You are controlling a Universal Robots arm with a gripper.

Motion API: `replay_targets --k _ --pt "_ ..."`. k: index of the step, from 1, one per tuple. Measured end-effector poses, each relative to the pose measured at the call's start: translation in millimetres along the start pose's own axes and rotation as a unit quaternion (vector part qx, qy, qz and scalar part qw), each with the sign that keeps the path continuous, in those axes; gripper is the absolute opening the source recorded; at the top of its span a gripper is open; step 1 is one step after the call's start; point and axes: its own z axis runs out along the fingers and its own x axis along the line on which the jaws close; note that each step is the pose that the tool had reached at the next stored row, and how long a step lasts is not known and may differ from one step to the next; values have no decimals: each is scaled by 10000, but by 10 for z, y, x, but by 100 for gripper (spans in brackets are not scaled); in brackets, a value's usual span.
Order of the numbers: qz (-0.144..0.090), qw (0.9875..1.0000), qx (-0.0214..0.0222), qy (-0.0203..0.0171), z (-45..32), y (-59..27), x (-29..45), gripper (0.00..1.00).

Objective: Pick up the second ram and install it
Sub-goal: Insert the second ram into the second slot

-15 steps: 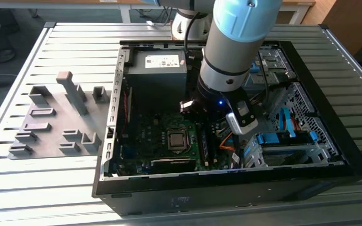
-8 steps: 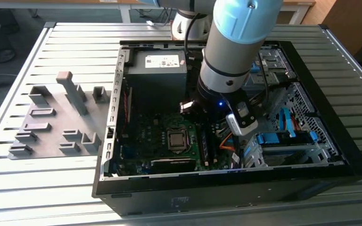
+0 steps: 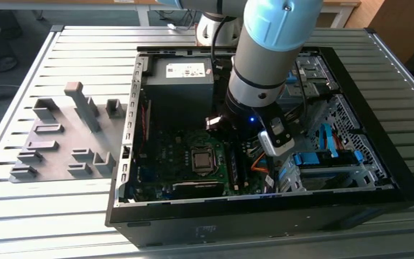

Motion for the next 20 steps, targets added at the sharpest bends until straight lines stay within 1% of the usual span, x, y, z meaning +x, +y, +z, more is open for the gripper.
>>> replay_targets --k 6,11,20 --pt "1 10000 -12 1 17 -1 0 14" --pt "0 10000 -14 1 18 -1 -1 14" --pt "-12 10000 -15 1 -1 1 0 14"
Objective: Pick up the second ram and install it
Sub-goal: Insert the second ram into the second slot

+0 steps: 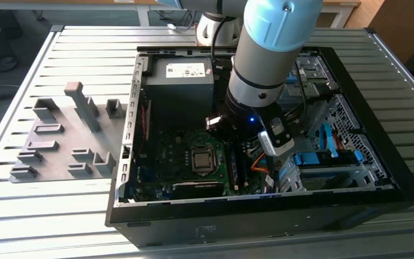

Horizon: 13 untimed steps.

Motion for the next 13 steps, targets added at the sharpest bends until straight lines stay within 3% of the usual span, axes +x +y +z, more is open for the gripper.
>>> replay_targets --k 13 --pt "-84 10000 5 5 25 -1 -4 14"
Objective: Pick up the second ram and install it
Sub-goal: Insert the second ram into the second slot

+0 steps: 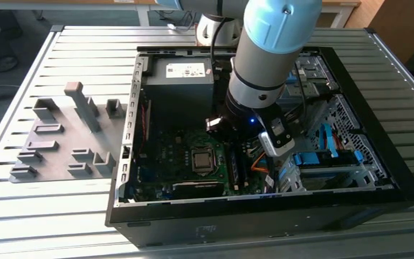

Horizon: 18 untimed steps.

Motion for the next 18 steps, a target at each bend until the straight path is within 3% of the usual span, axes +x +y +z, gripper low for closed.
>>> replay_targets --k 18 --pt "0 10000 1 8 52 -3 -2 15"
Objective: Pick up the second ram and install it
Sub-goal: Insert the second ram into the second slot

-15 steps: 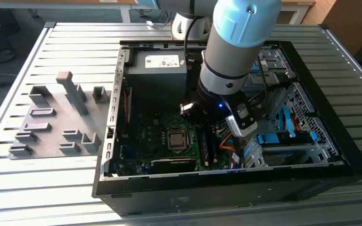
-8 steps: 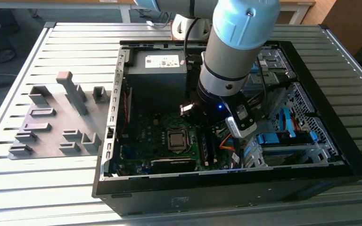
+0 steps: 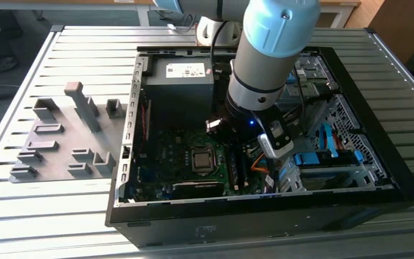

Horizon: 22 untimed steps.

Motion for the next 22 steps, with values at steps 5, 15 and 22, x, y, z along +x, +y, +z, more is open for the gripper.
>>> replay_targets --k 5,15,22 --pt "0 10000 0 0 2 0 0 21" --pt "1 10000 0 13 -192 10 9 21" --pt "1 10000 1 24 -225 10 11 11"
